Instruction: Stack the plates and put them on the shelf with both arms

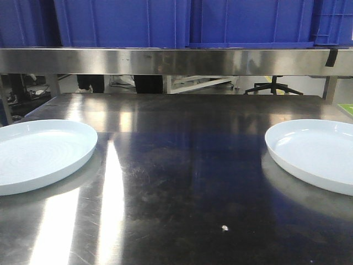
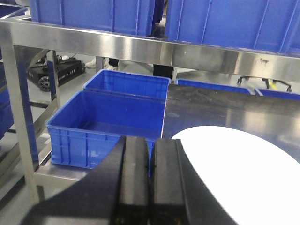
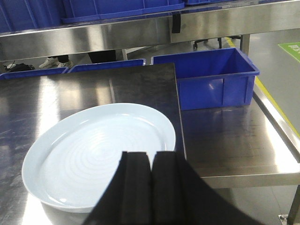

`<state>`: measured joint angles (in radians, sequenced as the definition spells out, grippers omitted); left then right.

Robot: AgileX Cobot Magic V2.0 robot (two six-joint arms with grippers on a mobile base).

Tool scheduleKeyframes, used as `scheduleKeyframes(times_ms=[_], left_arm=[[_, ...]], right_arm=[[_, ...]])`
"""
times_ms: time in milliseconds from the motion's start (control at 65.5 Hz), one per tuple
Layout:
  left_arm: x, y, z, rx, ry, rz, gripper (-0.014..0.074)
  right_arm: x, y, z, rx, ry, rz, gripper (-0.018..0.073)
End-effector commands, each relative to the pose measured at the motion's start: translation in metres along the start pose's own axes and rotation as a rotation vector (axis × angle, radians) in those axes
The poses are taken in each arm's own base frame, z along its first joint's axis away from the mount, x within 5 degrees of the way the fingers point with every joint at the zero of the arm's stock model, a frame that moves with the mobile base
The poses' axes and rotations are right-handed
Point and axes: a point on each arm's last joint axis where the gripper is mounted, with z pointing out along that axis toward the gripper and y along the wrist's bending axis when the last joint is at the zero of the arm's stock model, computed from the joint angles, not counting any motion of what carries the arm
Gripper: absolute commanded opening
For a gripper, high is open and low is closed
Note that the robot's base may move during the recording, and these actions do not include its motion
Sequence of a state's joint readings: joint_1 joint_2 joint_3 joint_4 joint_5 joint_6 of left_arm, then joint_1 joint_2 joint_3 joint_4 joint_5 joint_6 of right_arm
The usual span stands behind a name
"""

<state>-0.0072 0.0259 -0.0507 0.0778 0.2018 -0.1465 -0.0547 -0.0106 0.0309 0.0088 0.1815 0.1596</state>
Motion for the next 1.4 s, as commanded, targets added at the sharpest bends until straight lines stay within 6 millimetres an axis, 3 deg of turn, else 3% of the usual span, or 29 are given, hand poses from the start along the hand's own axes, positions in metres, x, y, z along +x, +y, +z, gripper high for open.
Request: scheduleKeyframes(times_ms=[0,92,214,320,443,580,794,1389], left_arm=[[-0.047,-0.003,0.001,0.001,-0.040,0.002,0.0088],[-0.106,-0.005,0.013,-0.035,0.086,0.033,0.0088],[-0.166,-0.007,0.042,-0.065,0.261,0.100,0.0088],[-0.189,-0.011,0.071,-0.048,0.382,0.171,0.0088],[-0.193,-0.017,0.099,-0.022,0.488,0.196,0.0088],[-0.186,-0.023,0.114,0.009,0.533,0.206,0.0088],[-0.185,-0.031,0.116,0.052,0.528,0.210,0.0088],[-0.175,-0.031,0.118,0.049,0.623,0.208,0.0088]], right_arm=[[-0.009,0.001,-0.002,-0.011,-0.102,-0.004,0.0048],[-0.009,0.001,-0.002,-0.011,-0.102,-0.004,0.0048],[-0.009,0.001,-0.002,-0.011,-0.102,-0.004,0.0048],[-0.009,0.001,-0.002,-0.011,-0.102,-0.004,0.0048],[-0.009,0.001,-0.002,-0.011,-0.102,-0.004,0.0048],[-0.009,0.001,-0.002,-0.011,-0.102,-0.004,0.0048],[-0.009,0.001,-0.002,-0.011,-0.101,-0.004,0.0048],[-0.009,0.001,-0.002,-0.011,-0.101,-0.004,0.0048]])
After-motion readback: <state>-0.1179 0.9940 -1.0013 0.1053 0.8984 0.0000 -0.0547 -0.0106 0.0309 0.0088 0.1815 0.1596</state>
